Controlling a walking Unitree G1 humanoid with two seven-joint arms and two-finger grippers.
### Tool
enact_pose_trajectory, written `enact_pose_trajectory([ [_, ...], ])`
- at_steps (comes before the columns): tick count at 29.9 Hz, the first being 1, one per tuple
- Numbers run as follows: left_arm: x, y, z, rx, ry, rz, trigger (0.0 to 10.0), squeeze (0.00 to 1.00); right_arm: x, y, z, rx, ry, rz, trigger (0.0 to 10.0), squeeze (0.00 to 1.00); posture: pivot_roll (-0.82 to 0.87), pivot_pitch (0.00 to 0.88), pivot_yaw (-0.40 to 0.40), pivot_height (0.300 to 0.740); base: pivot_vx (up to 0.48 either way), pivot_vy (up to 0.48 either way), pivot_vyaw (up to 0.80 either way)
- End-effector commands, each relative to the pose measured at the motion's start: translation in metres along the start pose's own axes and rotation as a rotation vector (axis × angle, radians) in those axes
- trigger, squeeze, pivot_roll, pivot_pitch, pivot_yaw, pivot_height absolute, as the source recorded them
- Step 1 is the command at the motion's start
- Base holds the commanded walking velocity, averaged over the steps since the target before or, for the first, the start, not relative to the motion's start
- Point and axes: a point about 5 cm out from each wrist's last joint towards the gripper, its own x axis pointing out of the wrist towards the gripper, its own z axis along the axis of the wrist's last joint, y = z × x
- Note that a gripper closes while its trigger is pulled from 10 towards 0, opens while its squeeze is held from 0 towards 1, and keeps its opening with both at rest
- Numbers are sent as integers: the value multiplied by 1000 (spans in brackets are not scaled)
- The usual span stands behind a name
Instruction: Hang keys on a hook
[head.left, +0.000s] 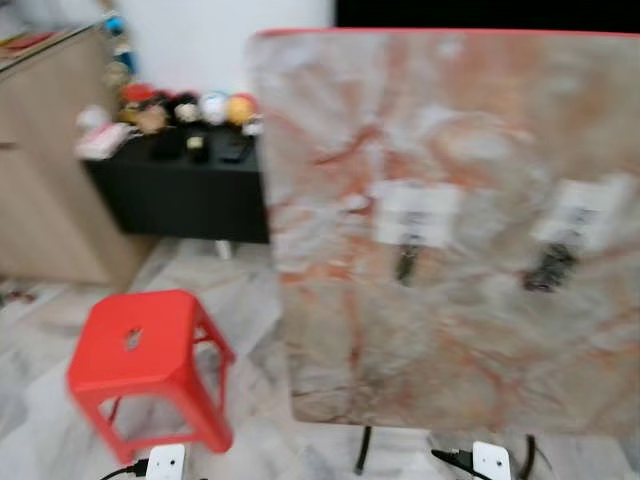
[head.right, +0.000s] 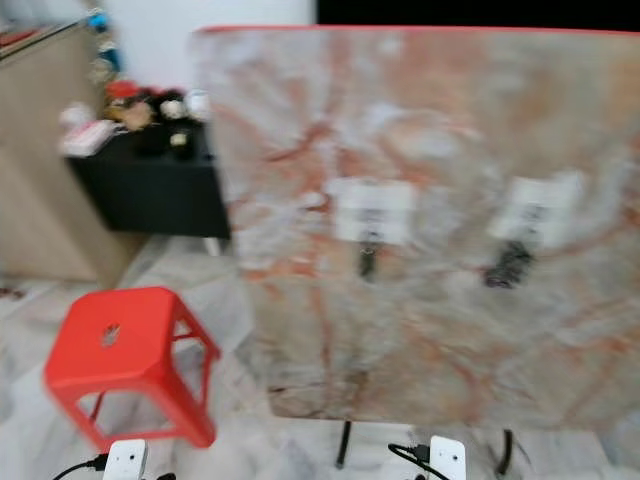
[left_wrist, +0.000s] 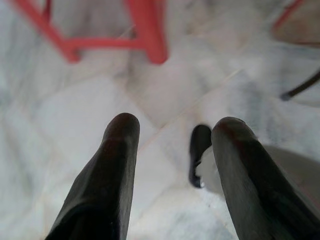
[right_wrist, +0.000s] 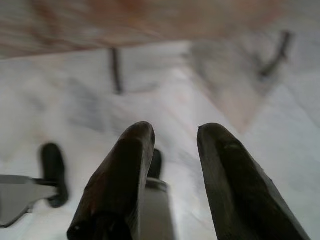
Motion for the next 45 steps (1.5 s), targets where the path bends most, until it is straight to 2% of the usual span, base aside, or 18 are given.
enact_pose_trajectory([
  [1,0,4,-2,-2,23,7,10000,0,0,1,-3,18,9,13,10000,0,149,0,-15,740,0,285,0],
  [2,0,4,-2,-5,22,9,10000,0,0,1,-3,-1,6,19,10000,0,149,0,-15,740,0,285,0],
  [12,-4,12,-9,-8,31,18,10000,0,-1,-2,-4,17,6,13,10000,0,150,0,-18,740,0,285,0],
  [19,-4,12,-10,-11,31,15,10000,0,0,0,-2,14,2,20,10000,0,150,0,-17,740,0,290,0],
  [35,-3,-7,-12,-12,30,-4,10000,0,0,5,2,-25,-33,53,10000,0,156,0,-22,740,0,298,0],
  [45,-2,-12,-10,-14,23,-9,10000,0,0,10,7,-32,-53,73,10000,0,159,1,-24,740,0,301,429],
])
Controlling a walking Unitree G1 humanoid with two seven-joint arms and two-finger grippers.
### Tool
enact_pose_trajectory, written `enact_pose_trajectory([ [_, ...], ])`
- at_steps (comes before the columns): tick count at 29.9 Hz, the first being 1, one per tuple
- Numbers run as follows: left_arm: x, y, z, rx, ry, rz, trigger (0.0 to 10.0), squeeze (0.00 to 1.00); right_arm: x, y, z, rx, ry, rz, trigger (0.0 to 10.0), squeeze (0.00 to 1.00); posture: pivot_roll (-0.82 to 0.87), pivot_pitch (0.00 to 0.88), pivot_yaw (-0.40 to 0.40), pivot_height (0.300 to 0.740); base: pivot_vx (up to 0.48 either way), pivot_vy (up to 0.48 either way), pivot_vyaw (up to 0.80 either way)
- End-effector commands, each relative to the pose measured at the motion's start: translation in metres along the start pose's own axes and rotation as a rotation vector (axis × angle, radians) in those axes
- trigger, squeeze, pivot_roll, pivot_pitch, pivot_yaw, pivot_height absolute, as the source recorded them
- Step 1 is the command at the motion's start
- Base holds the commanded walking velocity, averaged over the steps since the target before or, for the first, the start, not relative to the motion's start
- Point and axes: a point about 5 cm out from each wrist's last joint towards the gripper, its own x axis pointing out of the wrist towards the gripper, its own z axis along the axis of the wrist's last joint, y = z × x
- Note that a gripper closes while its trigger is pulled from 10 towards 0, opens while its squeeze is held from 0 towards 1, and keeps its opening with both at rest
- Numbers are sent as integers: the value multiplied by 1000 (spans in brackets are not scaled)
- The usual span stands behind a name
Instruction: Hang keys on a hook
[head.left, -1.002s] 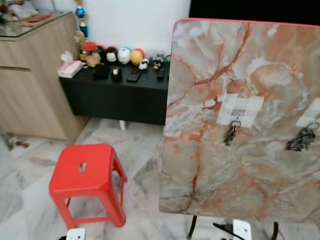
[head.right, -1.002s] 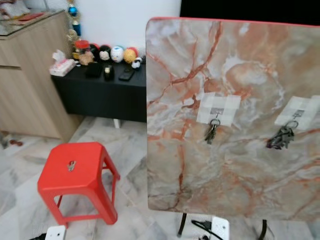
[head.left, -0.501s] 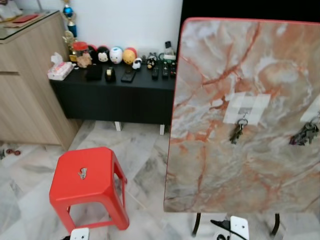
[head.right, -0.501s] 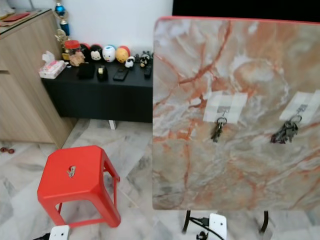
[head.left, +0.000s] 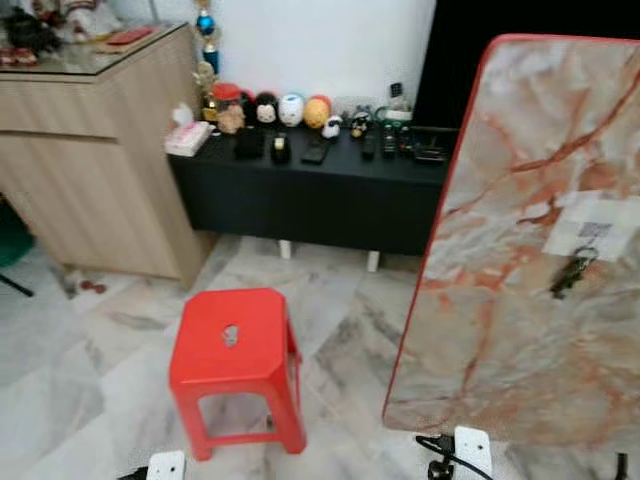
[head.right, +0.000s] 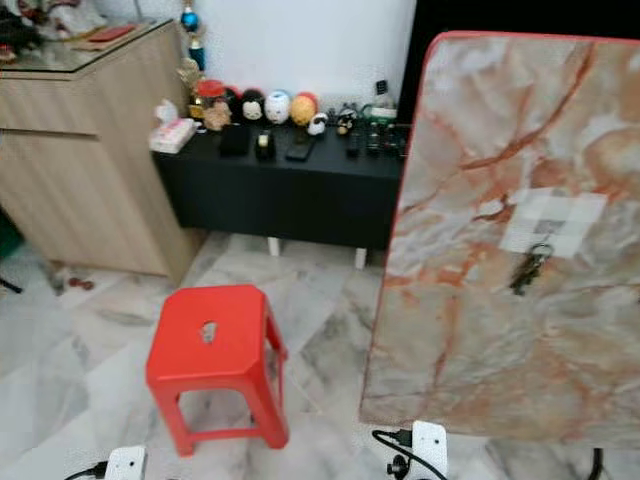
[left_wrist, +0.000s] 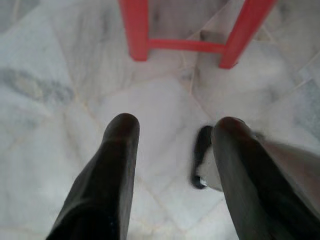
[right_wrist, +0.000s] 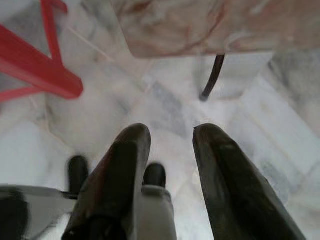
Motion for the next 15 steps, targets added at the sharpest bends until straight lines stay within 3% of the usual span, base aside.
enact_pose_trajectory([
  [1,-1,7,-1,23,11,14,10000,0,1,6,3,-2,-13,18,10000,0,159,1,-24,740,0,304,0],
  [15,-4,21,-5,19,13,25,10000,0,1,8,3,-19,-11,34,10000,0,161,2,-24,740,0,300,0],
])
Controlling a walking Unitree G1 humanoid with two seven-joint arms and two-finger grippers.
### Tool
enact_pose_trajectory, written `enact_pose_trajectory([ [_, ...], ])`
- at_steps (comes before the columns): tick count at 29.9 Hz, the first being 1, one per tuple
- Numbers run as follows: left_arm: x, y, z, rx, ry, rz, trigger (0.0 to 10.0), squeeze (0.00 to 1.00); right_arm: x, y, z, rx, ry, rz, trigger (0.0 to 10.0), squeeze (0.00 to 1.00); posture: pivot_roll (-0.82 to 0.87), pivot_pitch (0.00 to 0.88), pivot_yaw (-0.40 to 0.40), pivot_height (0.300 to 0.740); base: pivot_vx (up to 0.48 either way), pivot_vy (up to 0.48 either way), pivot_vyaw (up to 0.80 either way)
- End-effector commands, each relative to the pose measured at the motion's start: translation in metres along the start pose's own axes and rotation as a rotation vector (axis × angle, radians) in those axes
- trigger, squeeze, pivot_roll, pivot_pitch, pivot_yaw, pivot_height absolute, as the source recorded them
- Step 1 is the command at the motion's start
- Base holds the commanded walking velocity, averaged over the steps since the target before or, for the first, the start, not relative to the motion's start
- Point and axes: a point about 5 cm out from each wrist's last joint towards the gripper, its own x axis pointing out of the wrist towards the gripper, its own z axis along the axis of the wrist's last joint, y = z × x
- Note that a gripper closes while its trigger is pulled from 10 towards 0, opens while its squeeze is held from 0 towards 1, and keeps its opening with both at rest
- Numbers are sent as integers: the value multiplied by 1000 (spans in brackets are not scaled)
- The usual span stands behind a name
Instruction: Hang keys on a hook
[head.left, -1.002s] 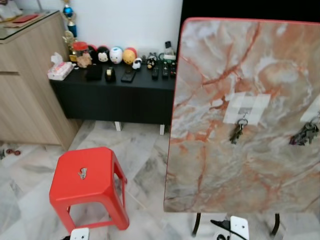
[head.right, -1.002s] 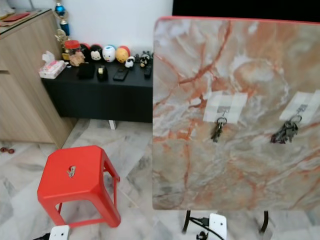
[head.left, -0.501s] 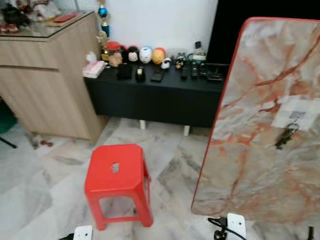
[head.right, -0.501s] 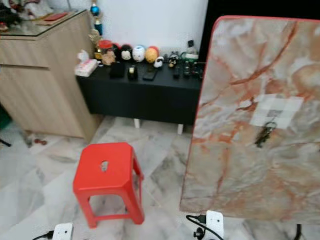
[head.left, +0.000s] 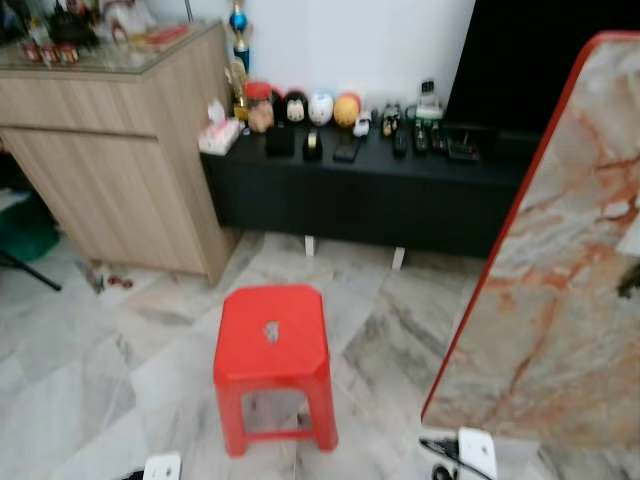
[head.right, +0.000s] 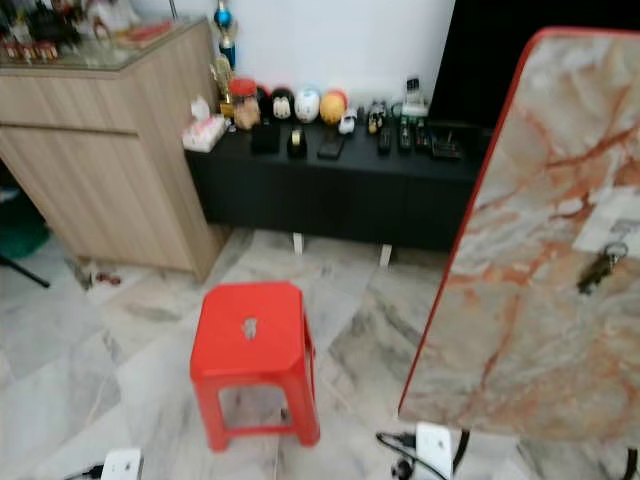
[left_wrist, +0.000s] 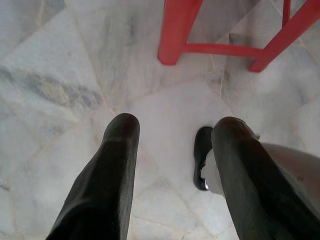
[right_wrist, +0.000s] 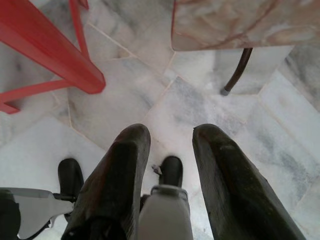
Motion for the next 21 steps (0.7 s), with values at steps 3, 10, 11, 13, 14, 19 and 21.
enact_pose_trajectory([
  [3,-1,2,-3,3,10,-3,10000,0,1,3,4,-16,-10,15,10000,0,163,2,-25,740,0,300,0],
  [10,-2,-1,-6,2,16,-5,10000,0,1,4,3,-15,-9,16,10000,0,162,3,-25,740,0,301,0],
  [11,-2,-2,-6,3,17,-6,10000,0,1,4,3,-15,-8,16,10000,0,162,3,-25,740,0,300,0],
  [13,-1,-6,-6,4,19,-12,10000,0,1,5,3,-17,-6,16,10000,0,162,3,-25,740,0,336,0],
  [14,-1,-7,-6,5,19,-13,10000,0,1,5,3,-17,-6,16,10000,0,162,3,-25,740,0,341,0],
  [19,1,-14,-2,6,15,-19,10000,0,1,5,2,-20,-4,19,10000,0,163,2,-26,740,0,263,0],
  [21,2,-15,-2,7,14,-20,10000,0,1,5,2,-22,-3,19,10000,0,163,1,-26,740,0,345,0],
])
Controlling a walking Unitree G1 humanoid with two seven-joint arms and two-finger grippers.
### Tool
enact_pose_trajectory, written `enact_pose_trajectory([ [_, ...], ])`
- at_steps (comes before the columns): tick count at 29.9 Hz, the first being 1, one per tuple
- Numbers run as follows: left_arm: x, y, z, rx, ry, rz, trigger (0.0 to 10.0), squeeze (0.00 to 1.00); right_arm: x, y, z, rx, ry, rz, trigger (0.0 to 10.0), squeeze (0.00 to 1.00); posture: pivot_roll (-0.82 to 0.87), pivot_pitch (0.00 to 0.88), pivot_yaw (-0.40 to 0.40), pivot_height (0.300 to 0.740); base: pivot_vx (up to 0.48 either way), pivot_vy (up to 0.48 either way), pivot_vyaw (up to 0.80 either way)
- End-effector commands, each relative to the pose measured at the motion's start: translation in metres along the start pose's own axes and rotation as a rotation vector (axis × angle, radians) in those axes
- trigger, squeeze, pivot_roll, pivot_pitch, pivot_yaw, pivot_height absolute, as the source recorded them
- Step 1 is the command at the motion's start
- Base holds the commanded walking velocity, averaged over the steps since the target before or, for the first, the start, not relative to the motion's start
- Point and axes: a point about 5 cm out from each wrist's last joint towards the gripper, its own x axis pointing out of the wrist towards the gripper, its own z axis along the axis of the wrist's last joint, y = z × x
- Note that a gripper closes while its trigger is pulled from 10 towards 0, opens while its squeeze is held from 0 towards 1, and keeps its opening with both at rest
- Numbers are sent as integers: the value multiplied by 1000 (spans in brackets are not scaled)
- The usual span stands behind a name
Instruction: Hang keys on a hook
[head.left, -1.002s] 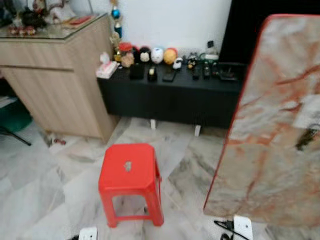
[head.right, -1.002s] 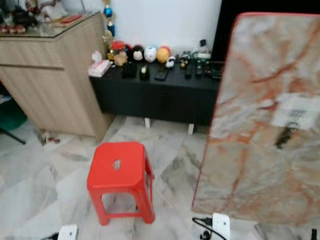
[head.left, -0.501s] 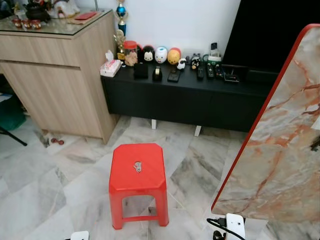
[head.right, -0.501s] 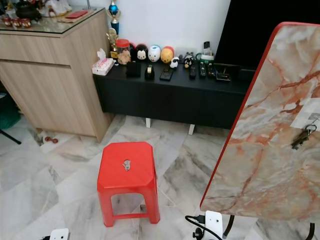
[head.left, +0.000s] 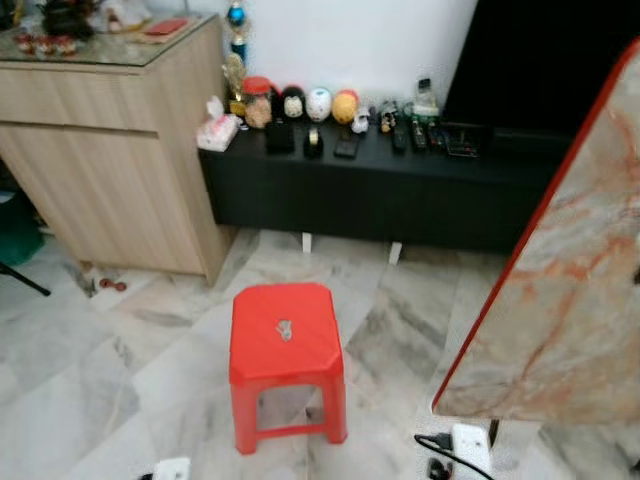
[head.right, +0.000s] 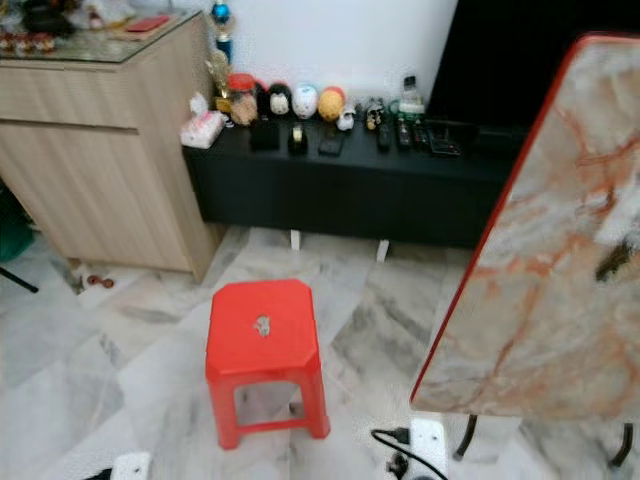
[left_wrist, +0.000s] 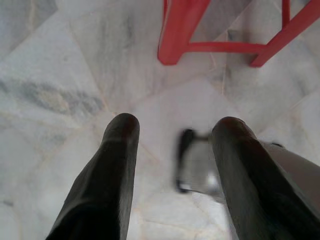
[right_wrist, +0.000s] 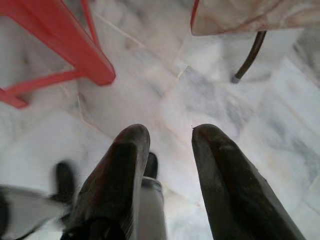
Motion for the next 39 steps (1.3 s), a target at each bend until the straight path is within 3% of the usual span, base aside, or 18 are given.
enact_pose_trajectory([
  [1,-1,6,-2,23,13,15,10000,0,1,7,3,-1,-7,17,10000,0,163,1,-26,740,0,345,0],
  [39,-4,21,-4,15,17,27,10000,0,1,7,1,-15,-4,22,10000,0,162,0,-28,740,0,259,0],
])
